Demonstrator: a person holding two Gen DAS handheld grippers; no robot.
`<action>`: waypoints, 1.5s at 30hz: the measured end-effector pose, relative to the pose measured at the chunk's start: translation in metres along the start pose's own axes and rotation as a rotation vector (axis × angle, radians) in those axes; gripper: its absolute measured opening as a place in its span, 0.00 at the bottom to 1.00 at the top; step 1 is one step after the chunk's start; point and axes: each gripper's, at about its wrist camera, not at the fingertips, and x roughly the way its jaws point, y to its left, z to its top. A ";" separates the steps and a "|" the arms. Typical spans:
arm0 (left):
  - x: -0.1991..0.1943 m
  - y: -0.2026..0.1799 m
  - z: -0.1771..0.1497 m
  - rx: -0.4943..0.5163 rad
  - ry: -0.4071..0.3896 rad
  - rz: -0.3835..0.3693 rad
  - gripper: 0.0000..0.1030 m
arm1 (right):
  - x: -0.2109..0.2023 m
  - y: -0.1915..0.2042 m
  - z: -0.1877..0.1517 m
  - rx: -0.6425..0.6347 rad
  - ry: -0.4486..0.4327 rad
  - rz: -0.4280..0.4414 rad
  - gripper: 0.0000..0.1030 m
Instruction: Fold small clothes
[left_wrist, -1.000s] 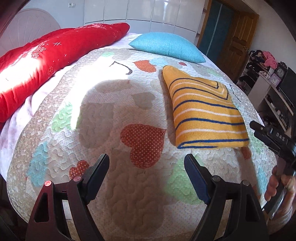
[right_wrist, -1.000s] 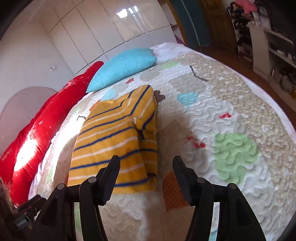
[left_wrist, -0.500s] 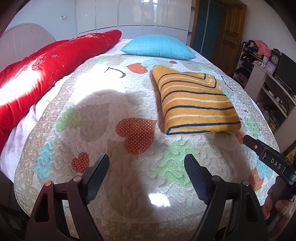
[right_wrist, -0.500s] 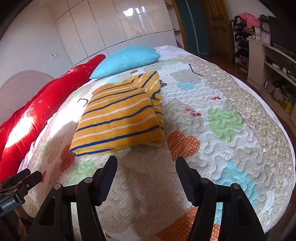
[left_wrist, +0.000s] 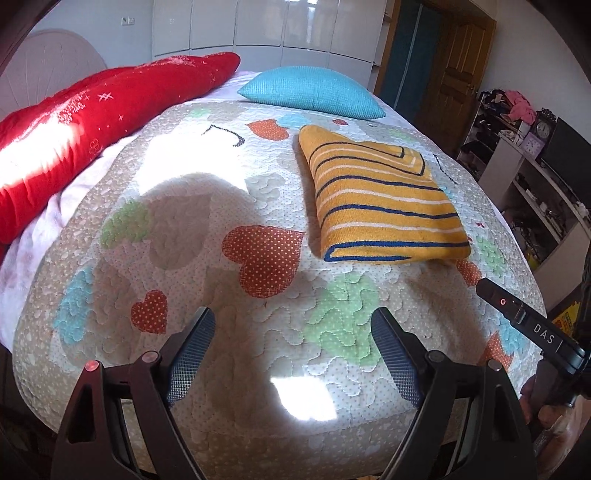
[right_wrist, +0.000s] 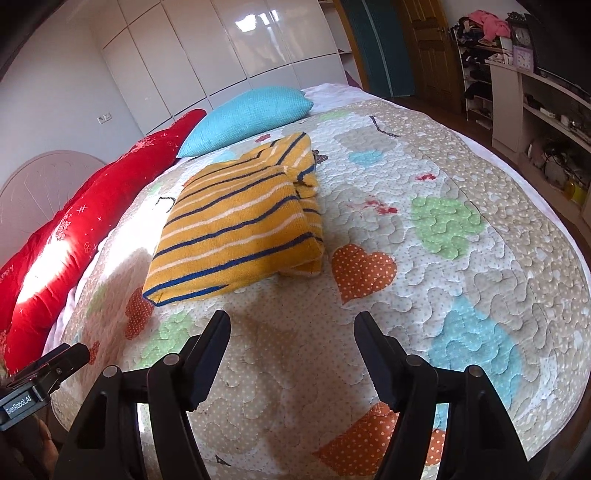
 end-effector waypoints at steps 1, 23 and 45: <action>0.007 0.005 0.002 -0.020 0.015 -0.022 0.83 | 0.002 -0.002 0.000 0.006 0.003 0.001 0.72; 0.174 -0.025 0.130 -0.108 0.268 -0.452 0.43 | 0.166 -0.040 0.113 0.317 0.166 0.467 0.42; -0.026 -0.012 0.064 -0.023 -0.329 0.146 0.97 | 0.098 0.047 0.108 -0.049 0.061 0.283 0.61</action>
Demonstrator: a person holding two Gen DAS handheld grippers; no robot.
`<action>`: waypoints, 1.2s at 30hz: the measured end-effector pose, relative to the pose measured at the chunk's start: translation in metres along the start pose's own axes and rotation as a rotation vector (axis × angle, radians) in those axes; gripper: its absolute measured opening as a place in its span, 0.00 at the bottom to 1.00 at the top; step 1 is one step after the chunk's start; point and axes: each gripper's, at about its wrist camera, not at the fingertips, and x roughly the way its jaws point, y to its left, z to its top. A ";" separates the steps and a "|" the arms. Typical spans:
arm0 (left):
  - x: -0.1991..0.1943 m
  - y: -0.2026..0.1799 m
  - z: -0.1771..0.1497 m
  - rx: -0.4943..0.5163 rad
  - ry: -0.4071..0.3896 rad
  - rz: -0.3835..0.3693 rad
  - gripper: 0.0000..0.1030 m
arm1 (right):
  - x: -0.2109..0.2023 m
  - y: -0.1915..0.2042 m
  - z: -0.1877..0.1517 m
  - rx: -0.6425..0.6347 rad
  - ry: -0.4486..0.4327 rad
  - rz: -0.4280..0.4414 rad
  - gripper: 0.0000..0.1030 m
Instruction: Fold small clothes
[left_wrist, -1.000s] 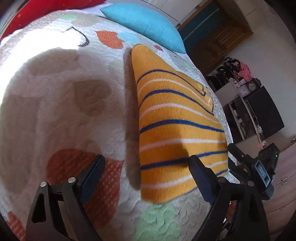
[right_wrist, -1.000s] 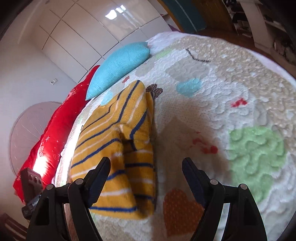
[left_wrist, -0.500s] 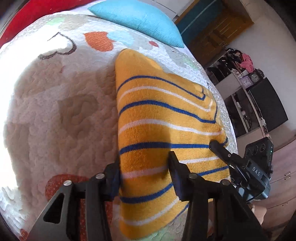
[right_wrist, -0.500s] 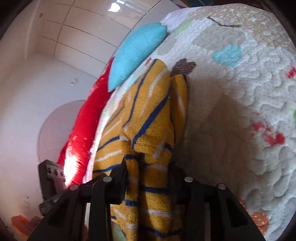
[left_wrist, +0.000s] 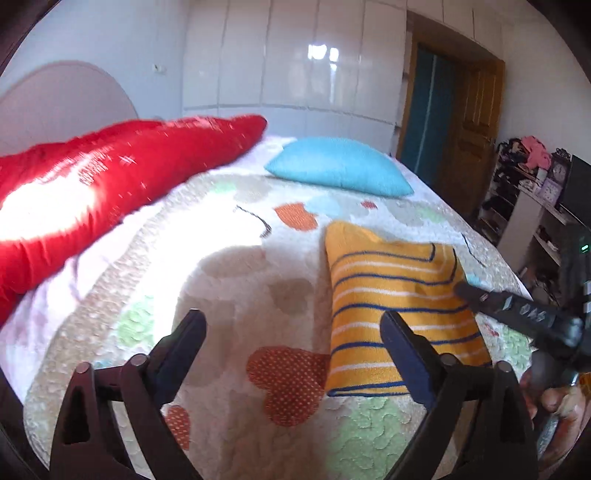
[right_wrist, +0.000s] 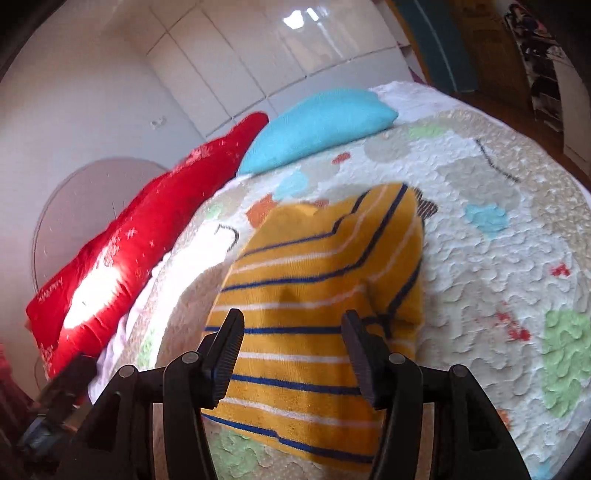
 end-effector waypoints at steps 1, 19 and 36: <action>-0.015 0.004 0.001 -0.005 -0.053 0.027 0.99 | 0.017 -0.001 -0.008 0.002 0.062 -0.030 0.61; -0.071 -0.020 -0.028 0.083 0.043 -0.079 1.00 | -0.092 0.019 -0.100 -0.019 -0.040 -0.277 0.70; -0.046 -0.024 -0.070 0.122 0.228 -0.005 1.00 | -0.098 0.028 -0.118 -0.077 -0.040 -0.363 0.75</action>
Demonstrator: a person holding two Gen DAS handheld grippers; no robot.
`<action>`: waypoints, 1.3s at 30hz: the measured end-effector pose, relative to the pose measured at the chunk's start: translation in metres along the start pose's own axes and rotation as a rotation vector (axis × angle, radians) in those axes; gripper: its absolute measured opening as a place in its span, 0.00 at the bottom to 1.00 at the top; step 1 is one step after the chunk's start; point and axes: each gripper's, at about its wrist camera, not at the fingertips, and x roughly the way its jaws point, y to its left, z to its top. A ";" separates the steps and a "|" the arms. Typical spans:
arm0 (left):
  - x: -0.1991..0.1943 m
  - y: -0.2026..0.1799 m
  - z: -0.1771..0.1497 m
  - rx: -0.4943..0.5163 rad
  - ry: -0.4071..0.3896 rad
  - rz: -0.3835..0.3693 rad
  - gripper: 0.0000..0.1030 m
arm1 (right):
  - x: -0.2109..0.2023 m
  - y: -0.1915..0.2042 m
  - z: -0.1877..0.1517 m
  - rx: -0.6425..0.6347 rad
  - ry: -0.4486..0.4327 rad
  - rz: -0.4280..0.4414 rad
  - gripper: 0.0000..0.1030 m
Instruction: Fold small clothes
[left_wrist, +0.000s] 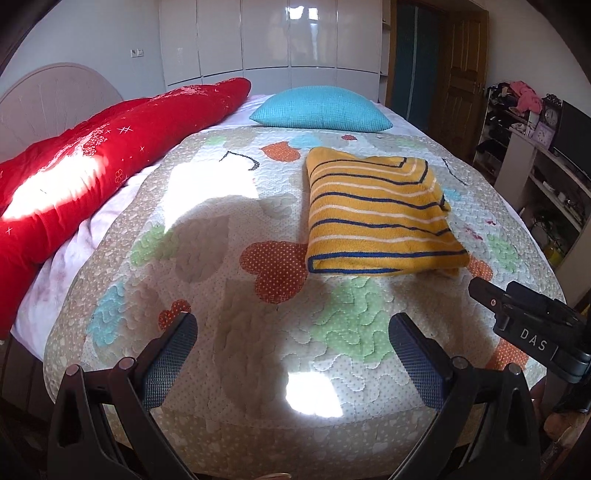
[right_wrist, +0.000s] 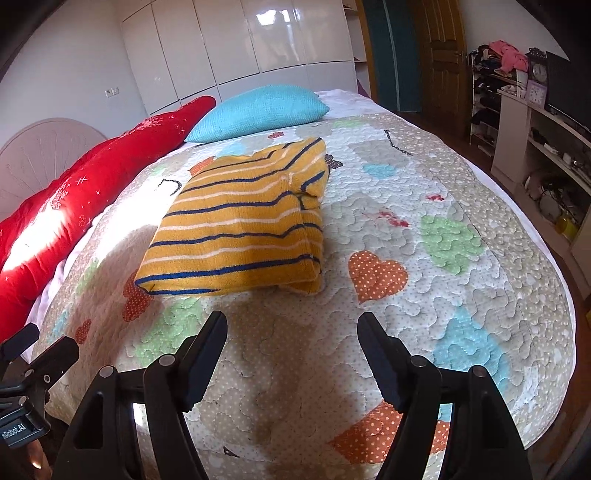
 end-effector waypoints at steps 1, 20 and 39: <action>0.001 0.000 -0.001 0.001 0.004 0.003 1.00 | 0.000 0.001 0.000 -0.003 0.000 0.000 0.75; 0.012 -0.001 -0.009 0.007 0.062 0.005 1.00 | 0.005 0.004 -0.005 -0.008 0.017 -0.014 0.77; 0.019 -0.005 -0.014 0.011 0.098 -0.023 1.00 | 0.004 0.004 -0.004 -0.008 0.014 -0.018 0.79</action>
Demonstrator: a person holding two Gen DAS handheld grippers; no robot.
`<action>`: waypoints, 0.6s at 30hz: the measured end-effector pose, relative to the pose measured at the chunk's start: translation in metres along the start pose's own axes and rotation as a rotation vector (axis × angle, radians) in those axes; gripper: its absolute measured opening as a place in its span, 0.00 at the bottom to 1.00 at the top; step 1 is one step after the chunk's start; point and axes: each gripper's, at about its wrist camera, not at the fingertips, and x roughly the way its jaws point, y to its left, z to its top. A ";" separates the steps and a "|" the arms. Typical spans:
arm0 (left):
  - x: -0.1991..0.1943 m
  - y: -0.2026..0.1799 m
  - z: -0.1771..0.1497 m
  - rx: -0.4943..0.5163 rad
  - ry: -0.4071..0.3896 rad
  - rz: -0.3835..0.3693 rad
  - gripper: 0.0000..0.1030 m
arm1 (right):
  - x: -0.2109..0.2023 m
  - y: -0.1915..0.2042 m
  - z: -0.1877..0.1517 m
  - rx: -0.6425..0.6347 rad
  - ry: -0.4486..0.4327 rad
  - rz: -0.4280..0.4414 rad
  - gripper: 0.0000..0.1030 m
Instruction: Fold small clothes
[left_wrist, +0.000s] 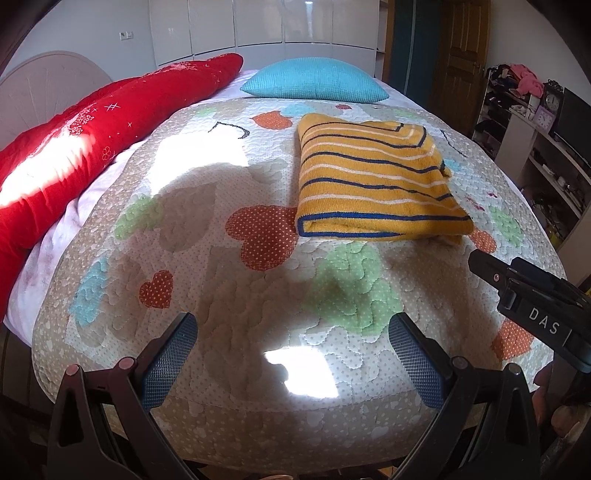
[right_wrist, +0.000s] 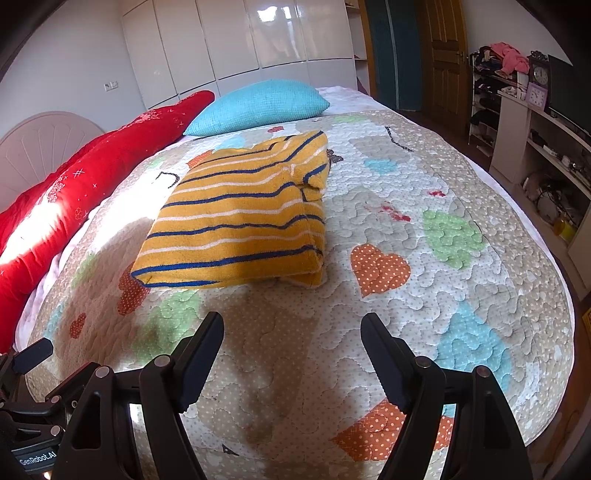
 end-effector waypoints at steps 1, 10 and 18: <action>0.000 0.000 0.000 0.000 0.001 0.000 1.00 | 0.000 0.000 0.000 0.000 0.000 0.000 0.79; 0.003 0.000 -0.001 -0.003 0.014 -0.009 1.00 | 0.000 0.000 0.000 -0.002 0.001 0.000 0.79; 0.007 0.001 -0.001 -0.009 0.032 -0.015 1.00 | 0.001 0.002 0.000 -0.002 0.003 -0.001 0.79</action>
